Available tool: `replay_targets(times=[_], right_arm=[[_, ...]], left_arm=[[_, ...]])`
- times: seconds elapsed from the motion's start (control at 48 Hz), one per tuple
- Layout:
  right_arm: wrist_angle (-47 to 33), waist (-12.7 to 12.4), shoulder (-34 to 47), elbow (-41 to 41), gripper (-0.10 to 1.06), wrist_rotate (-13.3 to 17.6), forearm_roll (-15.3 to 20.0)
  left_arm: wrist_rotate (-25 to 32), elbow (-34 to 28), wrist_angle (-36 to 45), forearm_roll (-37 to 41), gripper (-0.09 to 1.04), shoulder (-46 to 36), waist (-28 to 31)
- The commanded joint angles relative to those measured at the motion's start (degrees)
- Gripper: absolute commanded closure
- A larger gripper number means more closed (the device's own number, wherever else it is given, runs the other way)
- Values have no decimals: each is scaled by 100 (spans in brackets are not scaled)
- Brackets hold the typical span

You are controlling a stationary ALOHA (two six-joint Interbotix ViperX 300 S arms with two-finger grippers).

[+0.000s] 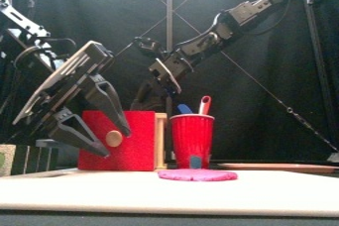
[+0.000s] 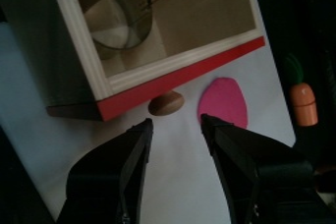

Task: Get the cutter from the drawer then cut the dough then place the extra dough in the bowl
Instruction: Place the cutter on the board

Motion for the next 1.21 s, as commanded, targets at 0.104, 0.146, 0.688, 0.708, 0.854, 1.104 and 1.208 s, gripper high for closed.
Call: replay_targets(times=[0.104,0.146,0.688,0.708,0.854,1.104,1.208], right_arm=[[97,0,-70,18,91,-9,0],[97,18,-70,9,91,-9,0],[97,439,-677,-26,89,-26,-9],[97,475,-686,-26,88,-44,-9],[202,686,-773,-53,71,-18,-62],[404,791,-729,-88,31,18,26],[422,782,-642,-193,22,9,158]], left_arm=[[53,-9,-62,123,15,-387,-272],[62,44,-114,193,15,-510,-369],[281,1187,-1257,2821,34,-2101,-264],[308,1248,-1274,2900,36,-2136,-202],[483,1600,-1362,3551,47,-2338,343],[993,1872,-1433,5019,51,-2707,1055],[1222,1951,-1433,5572,51,-2839,1134]])
